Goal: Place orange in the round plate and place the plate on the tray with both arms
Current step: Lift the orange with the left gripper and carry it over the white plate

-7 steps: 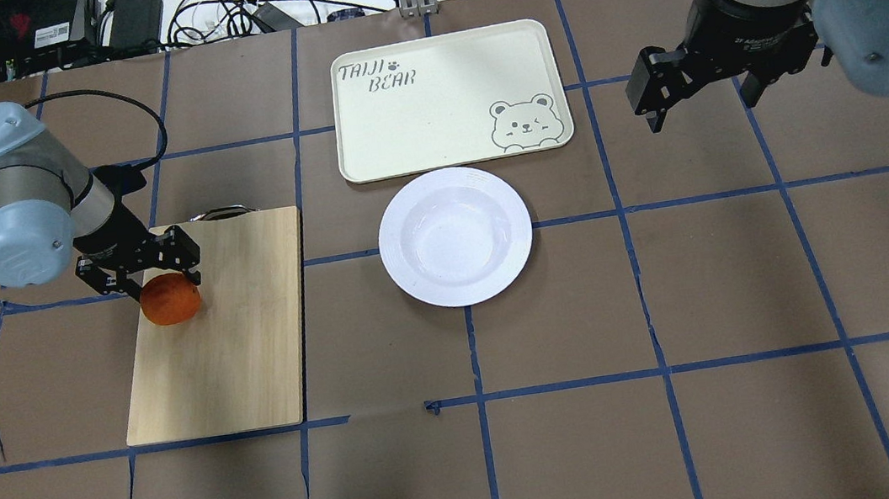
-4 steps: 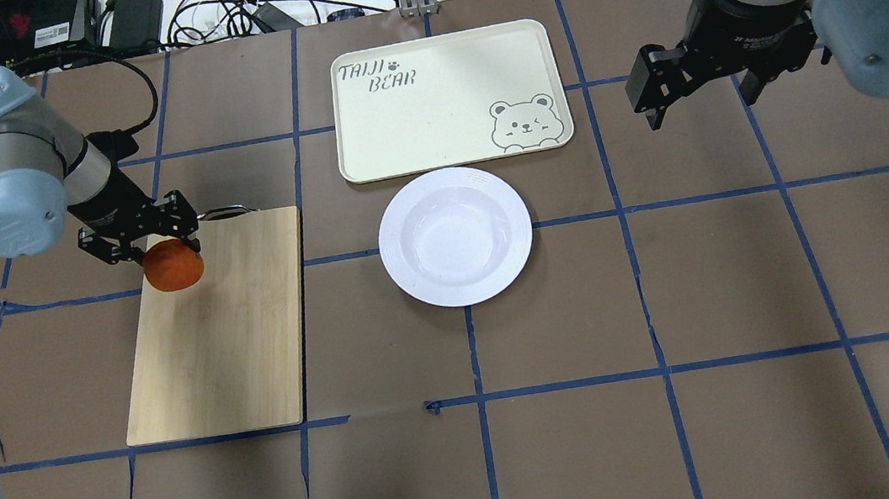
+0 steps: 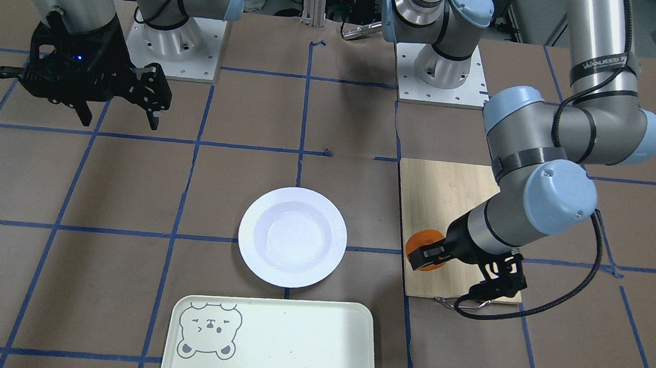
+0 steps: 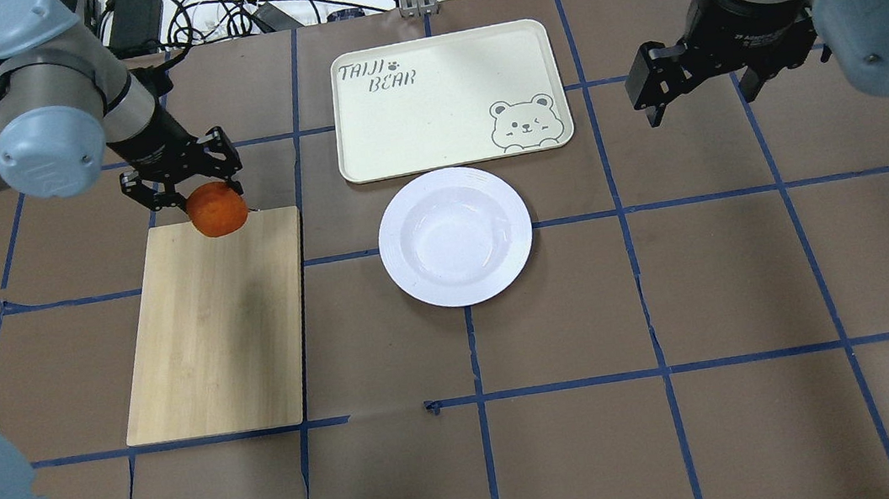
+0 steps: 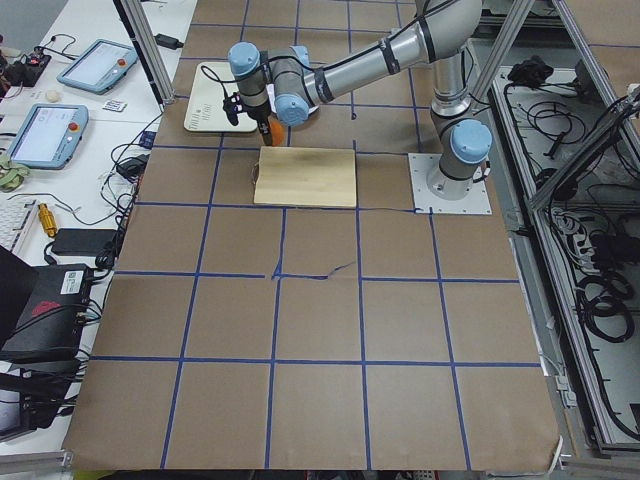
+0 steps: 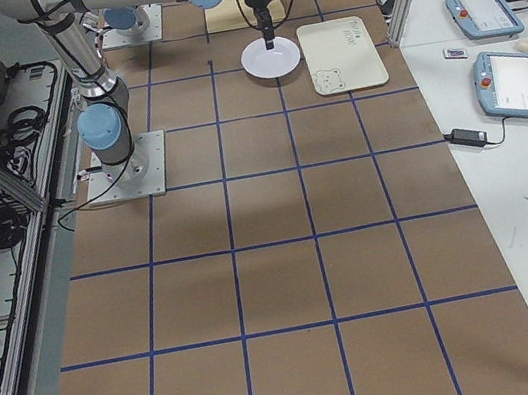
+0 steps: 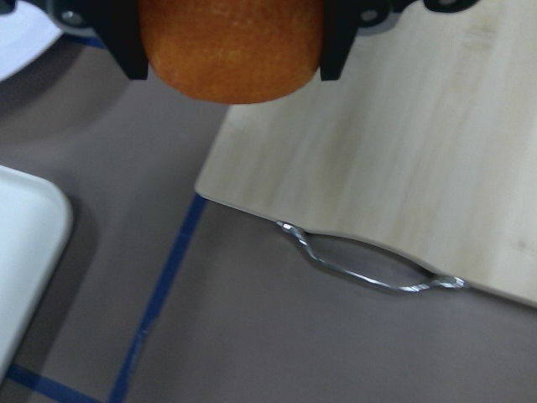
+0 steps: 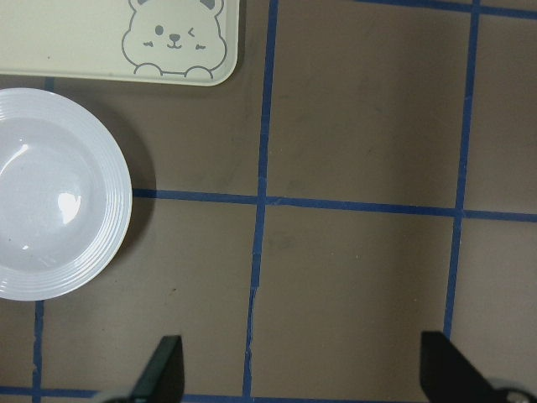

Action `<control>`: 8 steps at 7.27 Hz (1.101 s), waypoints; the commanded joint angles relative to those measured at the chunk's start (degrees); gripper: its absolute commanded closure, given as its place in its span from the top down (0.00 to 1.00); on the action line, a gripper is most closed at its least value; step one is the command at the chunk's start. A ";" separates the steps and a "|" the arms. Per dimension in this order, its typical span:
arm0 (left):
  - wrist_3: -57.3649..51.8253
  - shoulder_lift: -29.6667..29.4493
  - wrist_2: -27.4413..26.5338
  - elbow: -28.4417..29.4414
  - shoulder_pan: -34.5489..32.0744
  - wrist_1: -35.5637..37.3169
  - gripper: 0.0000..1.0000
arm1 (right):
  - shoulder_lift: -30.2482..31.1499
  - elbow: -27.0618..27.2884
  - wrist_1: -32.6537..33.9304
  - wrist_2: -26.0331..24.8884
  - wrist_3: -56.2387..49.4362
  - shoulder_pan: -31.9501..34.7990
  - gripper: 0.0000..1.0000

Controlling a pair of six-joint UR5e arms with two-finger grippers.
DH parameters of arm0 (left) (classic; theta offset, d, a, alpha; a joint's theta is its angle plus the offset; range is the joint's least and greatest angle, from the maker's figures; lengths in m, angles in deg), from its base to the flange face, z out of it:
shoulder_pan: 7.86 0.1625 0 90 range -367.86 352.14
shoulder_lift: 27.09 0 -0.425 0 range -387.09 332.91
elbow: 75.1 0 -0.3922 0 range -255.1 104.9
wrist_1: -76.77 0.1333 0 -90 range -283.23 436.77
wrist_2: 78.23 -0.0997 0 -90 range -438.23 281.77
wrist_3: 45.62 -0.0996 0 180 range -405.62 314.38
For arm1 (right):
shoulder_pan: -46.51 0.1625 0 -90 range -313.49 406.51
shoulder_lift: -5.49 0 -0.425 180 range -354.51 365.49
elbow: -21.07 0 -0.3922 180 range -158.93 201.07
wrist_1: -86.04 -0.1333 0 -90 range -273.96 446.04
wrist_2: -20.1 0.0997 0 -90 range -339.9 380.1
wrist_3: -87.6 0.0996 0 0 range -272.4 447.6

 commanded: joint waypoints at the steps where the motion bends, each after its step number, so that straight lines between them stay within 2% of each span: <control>1: 13.68 -2.59 4.24 0.03 -8.23 6.80 0.00 | -0.21 -0.33 3.42 0.05 -0.10 0.02 1.00; 4: 16.81 -4.88 5.74 -0.15 -15.46 7.54 0.00 | -0.04 0.20 3.87 -0.48 -1.93 0.02 1.00; 5: 17.42 -5.67 5.74 -0.06 -16.26 9.11 0.28 | -0.13 0.37 3.79 -0.30 -2.47 0.02 1.00; 6: 21.68 -6.37 5.65 -0.32 -16.71 12.26 0.99 | -0.21 0.29 3.87 -0.48 -2.30 0.02 1.00; 8: 23.40 -4.37 4.86 -0.24 -17.59 12.03 1.00 | -0.65 0.37 3.70 -0.74 -2.30 -0.06 1.00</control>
